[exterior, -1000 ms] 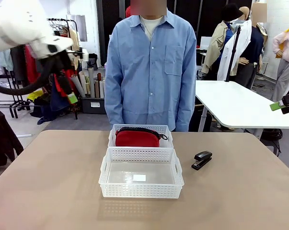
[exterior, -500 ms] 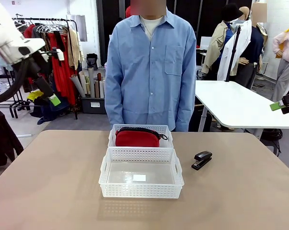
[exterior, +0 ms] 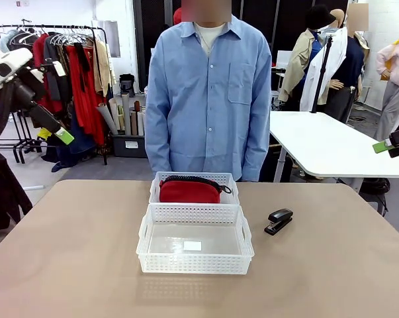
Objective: Distribute items into two baskets.
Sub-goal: Pick up the Stapler that the person points to.
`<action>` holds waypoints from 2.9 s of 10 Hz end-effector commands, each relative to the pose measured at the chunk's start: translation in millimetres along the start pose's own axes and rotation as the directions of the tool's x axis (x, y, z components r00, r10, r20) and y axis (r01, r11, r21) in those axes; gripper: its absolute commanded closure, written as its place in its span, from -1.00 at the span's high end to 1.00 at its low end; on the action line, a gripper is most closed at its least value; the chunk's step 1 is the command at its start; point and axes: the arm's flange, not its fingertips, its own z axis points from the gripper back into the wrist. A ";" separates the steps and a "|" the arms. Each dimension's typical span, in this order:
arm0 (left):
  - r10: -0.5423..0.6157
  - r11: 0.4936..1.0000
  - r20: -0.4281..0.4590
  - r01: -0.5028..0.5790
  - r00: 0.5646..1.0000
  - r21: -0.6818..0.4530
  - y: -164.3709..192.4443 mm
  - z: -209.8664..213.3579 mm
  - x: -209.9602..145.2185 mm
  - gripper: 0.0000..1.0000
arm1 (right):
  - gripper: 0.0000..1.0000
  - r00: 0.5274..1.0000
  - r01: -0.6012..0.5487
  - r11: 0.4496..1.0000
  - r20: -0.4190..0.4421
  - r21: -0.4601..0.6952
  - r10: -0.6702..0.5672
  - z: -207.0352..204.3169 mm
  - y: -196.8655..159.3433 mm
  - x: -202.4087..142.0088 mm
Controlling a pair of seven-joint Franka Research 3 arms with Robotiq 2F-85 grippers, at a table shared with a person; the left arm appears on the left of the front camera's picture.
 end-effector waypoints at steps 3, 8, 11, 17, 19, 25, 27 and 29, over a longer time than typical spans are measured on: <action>-0.054 0.996 0.083 0.060 0.995 -0.072 -9.7 2.9 -21.2 1.00 | 1.00 1.000 -0.002 1.000 0.015 0.011 0.002 -0.2 0.1 1.2; -0.159 0.971 0.161 0.184 0.974 -0.155 -14.7 -0.9 -35.3 1.00 | 1.00 1.000 -0.002 1.000 0.015 0.011 0.002 -0.2 0.1 1.2; -0.142 0.976 0.257 0.178 0.956 -0.121 -16.9 1.8 -54.3 1.00 | 1.00 1.000 -0.002 1.000 0.015 0.011 0.002 -0.2 0.1 1.2; -0.125 0.975 0.336 0.178 0.934 -0.131 -10.5 -2.9 -71.4 1.00 | 1.00 1.000 -0.002 1.000 0.015 0.011 0.002 -0.2 0.1 1.2; -0.143 0.971 0.355 0.201 0.924 -0.132 -10.6 -2.6 -72.2 1.00 | 1.00 1.000 -0.002 1.000 0.015 0.011 0.002 -0.2 0.1 1.2; -0.124 0.976 0.327 0.175 0.937 -0.130 -10.4 -0.7 -67.7 1.00 | 1.00 1.000 -0.002 1.000 0.015 0.011 0.002 -0.2 0.1 1.2; -0.124 0.976 0.327 0.175 0.937 -0.130 -10.4 -0.7 -67.7 1.00 | 1.00 1.000 -0.002 1.000 0.015 0.011 0.002 -0.2 0.1 1.2; -0.124 0.976 0.327 0.175 0.937 -0.130 -10.4 -0.7 -67.7 1.00 | 1.00 1.000 -0.002 1.000 0.015 0.011 0.002 -0.2 0.1 1.2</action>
